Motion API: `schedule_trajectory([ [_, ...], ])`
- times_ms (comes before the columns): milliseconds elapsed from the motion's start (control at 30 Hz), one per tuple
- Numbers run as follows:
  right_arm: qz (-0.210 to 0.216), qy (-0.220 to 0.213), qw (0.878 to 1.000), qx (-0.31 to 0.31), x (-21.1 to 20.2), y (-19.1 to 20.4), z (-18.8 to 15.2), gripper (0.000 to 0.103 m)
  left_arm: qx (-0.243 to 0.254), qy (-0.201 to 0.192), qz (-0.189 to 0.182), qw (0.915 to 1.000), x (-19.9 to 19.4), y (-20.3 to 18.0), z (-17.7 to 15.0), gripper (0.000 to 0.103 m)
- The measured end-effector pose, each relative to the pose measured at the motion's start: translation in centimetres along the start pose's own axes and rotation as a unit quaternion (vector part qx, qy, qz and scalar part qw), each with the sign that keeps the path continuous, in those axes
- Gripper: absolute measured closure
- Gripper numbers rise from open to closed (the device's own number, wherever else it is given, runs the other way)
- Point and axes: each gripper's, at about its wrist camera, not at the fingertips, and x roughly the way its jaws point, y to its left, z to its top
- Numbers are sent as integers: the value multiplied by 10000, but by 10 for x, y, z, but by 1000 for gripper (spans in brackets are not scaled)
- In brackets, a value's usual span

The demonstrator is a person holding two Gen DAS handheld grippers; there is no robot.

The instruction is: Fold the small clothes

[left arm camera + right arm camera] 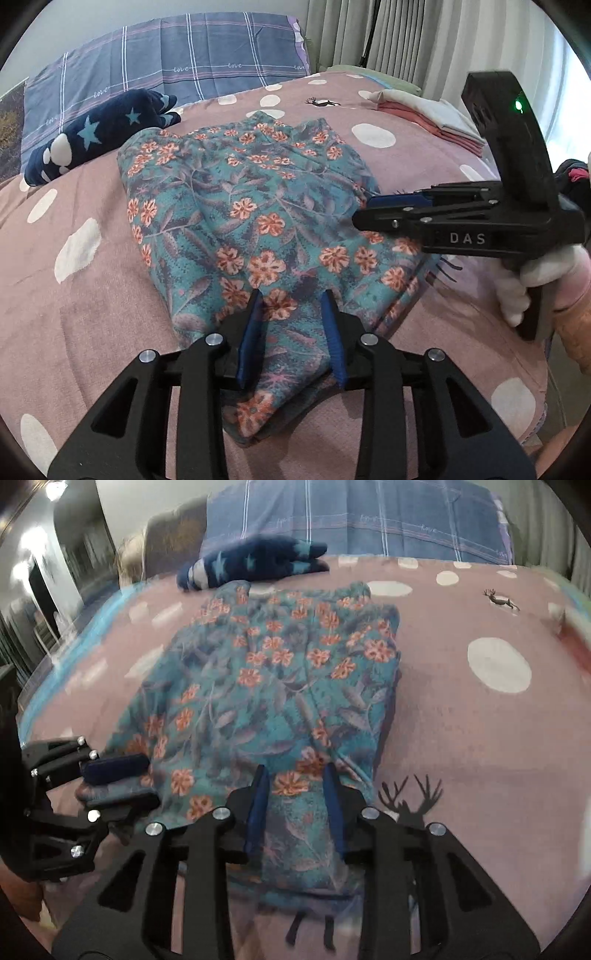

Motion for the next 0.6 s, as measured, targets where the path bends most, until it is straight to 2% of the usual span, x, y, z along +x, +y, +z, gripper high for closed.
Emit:
schedule_trajectory([
  [167,-392,47,9991,-145,-3,15,5,74,-106,-2,102,9999,-3,-1,-2,67],
  [300,-319,-138,9994,8,-26,17,-1,77,-178,-2,164,9997,-7,-2,-3,66],
  [367,-355,-270,9989,-116,-41,21,-10,78,-153,0,204,9997,-11,-5,-4,63],
  [467,-404,61,9991,-76,-34,14,-25,78,-153,-76,209,9996,-22,-5,-7,63],
  [600,-71,-58,9996,254,-46,3,-33,79,-474,-292,249,9981,-42,13,-9,63],
])
